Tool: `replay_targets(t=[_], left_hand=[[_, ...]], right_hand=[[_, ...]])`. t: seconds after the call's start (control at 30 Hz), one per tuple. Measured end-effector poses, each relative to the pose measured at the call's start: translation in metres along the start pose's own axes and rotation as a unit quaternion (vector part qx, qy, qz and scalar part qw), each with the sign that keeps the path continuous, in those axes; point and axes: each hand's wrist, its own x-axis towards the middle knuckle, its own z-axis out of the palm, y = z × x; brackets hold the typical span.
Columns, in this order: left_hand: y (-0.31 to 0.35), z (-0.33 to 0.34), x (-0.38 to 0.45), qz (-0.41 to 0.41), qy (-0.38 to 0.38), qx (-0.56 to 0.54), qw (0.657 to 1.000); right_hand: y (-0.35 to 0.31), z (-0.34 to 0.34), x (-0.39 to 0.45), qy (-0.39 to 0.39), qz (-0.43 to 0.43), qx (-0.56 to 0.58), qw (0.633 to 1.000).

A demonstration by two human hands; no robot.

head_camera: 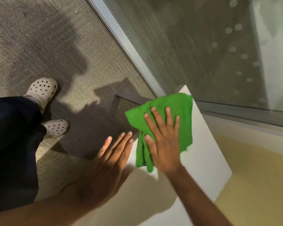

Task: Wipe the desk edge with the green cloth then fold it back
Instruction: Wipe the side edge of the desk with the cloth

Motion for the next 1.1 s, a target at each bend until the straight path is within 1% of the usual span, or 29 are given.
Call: replay_targets(t=[0.03,0.1,0.13,0.17,0.2,0.23,0.3,0.37,0.4,0.43,0.47,0.53,0.57,0.63,0.7,0.73,0.77,0.83,0.9,0.97,1.0,1.03,1.1], left_hand=[[0.0,0.002,-0.001,0.003,0.006,0.005,1.0],[0.001,0.004,-0.002,0.012,0.032,0.012,0.999],[0.001,0.004,-0.002,0.015,0.043,0.012,0.999],[0.001,0.003,-0.003,0.016,0.046,0.011,0.999],[0.001,0.002,-0.005,0.015,0.043,0.01,0.999],[0.002,0.001,-0.006,0.019,0.039,0.016,0.999],[0.007,0.001,-0.016,0.031,0.029,0.038,0.998],[0.011,0.0,-0.013,0.06,0.031,0.051,0.996],[0.012,-0.001,-0.009,0.073,0.034,0.054,0.995],[0.01,-0.002,-0.005,0.079,0.035,0.055,0.995],[0.008,-0.003,-0.001,0.078,0.036,0.055,0.995],[0.004,-0.005,0.003,0.074,0.033,0.055,0.995],[0.004,-0.005,0.002,0.074,0.032,0.056,0.995],[0.003,-0.007,-0.001,0.073,0.034,0.054,0.995],[0.005,-0.01,0.001,0.075,0.036,0.049,0.995],[0.005,-0.011,0.002,0.075,0.036,0.051,0.995],[0.006,-0.012,0.003,0.073,0.035,0.055,0.995],[0.008,-0.016,0.005,0.069,0.031,0.056,0.996],[0.012,-0.019,0.004,0.074,0.023,0.067,0.995],[0.013,-0.022,0.004,0.108,0.023,0.084,0.99],[0.014,-0.024,0.004,0.124,0.025,0.096,0.987],[0.015,-0.024,0.004,0.134,0.026,0.103,0.985],[0.015,-0.024,0.001,0.133,0.035,0.096,0.986]], right_hand=[[0.017,-0.007,0.009,-0.02,-0.081,-0.022,0.996],[0.048,-0.02,0.035,-0.049,-0.215,-0.069,0.973],[0.06,-0.025,0.048,-0.058,-0.259,-0.086,0.96],[0.067,-0.028,0.059,-0.064,-0.284,-0.103,0.951],[0.073,-0.031,0.069,-0.062,-0.293,-0.114,0.947],[0.079,-0.036,0.078,-0.058,-0.283,-0.119,0.95],[0.086,-0.045,0.087,-0.053,-0.215,-0.108,0.969],[0.093,-0.056,0.093,-0.03,-0.133,-0.101,0.985],[0.093,-0.059,0.092,-0.018,-0.111,-0.109,0.988],[0.087,-0.056,0.089,-0.007,-0.111,-0.117,0.987],[0.079,-0.049,0.083,-0.003,-0.137,-0.124,0.983],[0.058,-0.031,0.065,-0.025,-0.228,-0.127,0.965],[0.049,-0.026,0.059,-0.039,-0.259,-0.12,0.957],[0.046,-0.028,0.061,-0.057,-0.289,-0.111,0.949],[0.059,-0.033,0.069,-0.048,-0.294,-0.118,0.947],[0.067,-0.034,0.076,-0.033,-0.28,-0.119,0.952],[0.074,-0.036,0.082,-0.016,-0.249,-0.116,0.961],[0.081,-0.039,0.089,0.021,-0.137,-0.103,0.985],[0.076,-0.036,0.091,0.076,-0.013,-0.065,0.995],[0.054,-0.027,0.085,0.128,0.107,-0.028,0.986],[0.039,-0.02,0.077,0.137,0.159,-0.011,0.978],[0.022,-0.014,0.067,0.134,0.196,0.003,0.971],[-0.008,-0.006,0.041,0.112,0.238,0.019,0.965]])
